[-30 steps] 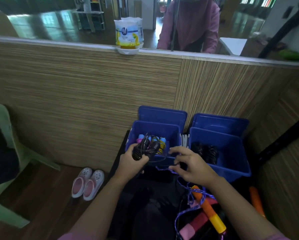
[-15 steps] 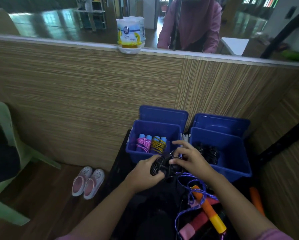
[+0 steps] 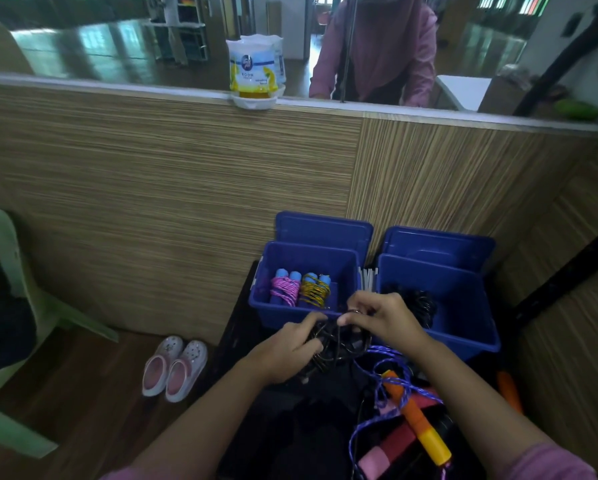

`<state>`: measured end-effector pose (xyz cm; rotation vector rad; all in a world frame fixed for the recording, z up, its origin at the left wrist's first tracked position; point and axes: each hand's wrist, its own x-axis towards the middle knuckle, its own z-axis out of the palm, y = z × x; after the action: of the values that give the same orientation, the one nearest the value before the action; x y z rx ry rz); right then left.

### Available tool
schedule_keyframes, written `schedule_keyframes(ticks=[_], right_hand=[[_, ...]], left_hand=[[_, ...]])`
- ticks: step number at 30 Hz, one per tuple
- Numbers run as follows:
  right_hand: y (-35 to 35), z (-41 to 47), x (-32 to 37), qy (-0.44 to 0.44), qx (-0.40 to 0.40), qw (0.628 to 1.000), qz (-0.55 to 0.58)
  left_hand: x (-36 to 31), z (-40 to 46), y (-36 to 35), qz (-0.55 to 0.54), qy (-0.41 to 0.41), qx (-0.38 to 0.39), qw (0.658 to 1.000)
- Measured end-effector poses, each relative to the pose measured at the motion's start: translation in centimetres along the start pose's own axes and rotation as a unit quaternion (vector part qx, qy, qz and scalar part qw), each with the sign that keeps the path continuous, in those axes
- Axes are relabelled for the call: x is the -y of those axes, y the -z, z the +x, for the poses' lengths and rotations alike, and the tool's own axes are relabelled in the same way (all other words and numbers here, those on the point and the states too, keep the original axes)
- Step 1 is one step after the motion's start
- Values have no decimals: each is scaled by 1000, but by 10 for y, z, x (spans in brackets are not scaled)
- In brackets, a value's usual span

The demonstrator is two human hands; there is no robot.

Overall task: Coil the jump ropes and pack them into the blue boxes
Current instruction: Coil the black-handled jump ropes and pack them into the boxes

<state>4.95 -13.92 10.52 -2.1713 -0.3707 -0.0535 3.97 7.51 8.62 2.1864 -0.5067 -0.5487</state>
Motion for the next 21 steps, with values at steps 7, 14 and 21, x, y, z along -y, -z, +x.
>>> schedule_keyframes(ticks=[7, 14, 21], right_hand=[[0, 10, 0, -136, 56, 977, 158], [-3, 12, 0, -108, -33, 991, 68], [-22, -1, -6, -85, -99, 992, 3]], left_hand=[[4, 0, -11, 4, -13, -26, 1000], [12, 18, -15, -52, 48, -163, 984], [12, 24, -9, -110, 78, -200, 970]])
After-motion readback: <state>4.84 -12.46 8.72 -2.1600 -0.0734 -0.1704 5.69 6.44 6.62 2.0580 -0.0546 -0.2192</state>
